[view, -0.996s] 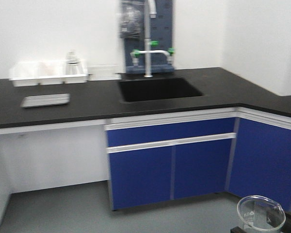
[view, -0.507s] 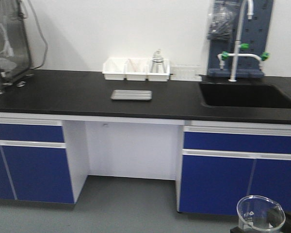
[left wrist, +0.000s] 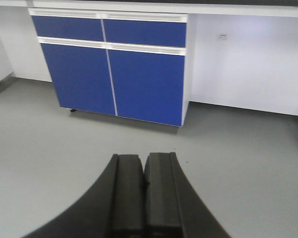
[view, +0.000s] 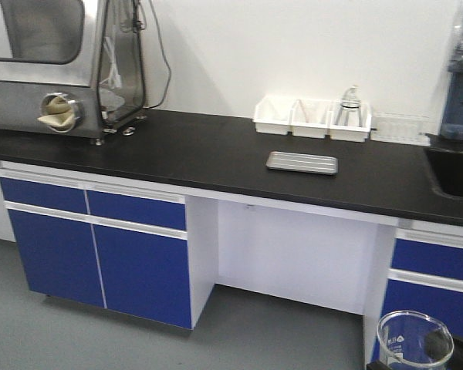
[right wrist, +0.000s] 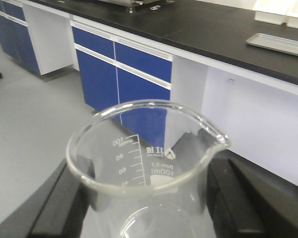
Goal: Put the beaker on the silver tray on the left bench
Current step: 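Carry the beaker in the right gripper while turning toward the silver tray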
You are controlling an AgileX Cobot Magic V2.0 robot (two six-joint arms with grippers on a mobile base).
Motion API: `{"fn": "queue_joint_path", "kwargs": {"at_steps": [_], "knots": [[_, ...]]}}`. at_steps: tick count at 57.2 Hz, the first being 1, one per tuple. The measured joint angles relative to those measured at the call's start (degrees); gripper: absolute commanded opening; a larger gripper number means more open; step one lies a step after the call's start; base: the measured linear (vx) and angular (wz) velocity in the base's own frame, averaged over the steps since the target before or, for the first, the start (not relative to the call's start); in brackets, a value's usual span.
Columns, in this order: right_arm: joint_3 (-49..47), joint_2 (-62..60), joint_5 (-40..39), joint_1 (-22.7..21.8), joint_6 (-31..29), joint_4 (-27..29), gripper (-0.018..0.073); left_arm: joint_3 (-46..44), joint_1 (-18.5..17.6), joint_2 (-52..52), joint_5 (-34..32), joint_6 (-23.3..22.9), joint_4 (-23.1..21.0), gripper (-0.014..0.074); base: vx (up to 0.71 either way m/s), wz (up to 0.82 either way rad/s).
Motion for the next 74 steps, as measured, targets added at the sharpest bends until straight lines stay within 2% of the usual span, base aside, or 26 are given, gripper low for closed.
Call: {"fn": "queue_joint_path", "kwargs": {"at_steps": [40, 74], "knots": [[0.0, 0.0, 0.0, 0.0, 0.0, 0.0, -0.0006, 0.0, 0.0, 0.0, 0.0, 0.0, 0.0, 0.0001, 0.34, 0.16], [0.0, 0.0, 0.0, 0.0, 0.0, 0.0, -0.0006, 0.0, 0.0, 0.0, 0.0, 0.0, 0.0, 0.0001, 0.48, -0.28]]}}
